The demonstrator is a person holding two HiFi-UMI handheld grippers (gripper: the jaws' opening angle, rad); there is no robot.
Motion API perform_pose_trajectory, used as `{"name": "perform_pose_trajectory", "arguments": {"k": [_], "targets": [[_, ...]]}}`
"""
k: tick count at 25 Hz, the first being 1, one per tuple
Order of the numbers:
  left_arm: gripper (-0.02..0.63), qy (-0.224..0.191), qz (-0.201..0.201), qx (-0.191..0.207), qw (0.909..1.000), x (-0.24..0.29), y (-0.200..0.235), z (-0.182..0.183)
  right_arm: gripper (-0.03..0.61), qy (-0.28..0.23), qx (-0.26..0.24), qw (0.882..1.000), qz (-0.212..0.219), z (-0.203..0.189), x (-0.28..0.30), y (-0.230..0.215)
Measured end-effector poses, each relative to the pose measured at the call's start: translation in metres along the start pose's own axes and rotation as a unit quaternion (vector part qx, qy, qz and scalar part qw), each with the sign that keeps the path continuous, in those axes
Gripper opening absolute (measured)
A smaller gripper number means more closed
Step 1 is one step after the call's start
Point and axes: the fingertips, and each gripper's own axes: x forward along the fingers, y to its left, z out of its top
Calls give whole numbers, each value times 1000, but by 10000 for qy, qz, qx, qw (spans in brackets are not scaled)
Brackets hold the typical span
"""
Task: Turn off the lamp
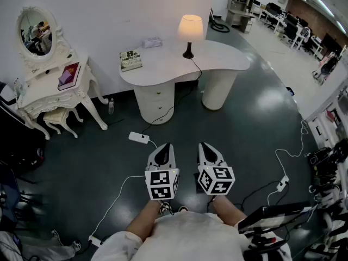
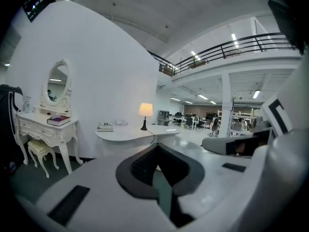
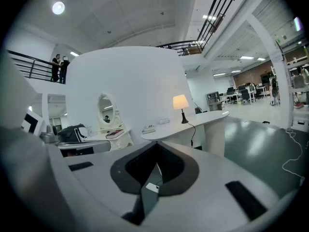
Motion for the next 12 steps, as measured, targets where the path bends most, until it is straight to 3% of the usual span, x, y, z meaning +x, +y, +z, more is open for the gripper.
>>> {"name": "perform_pose_trajectory", "arguments": {"k": [12], "targets": [[-3,41,42,-111,9999,2,14,-4,-2,80,-54,10000,16,-4,10,12]]}}
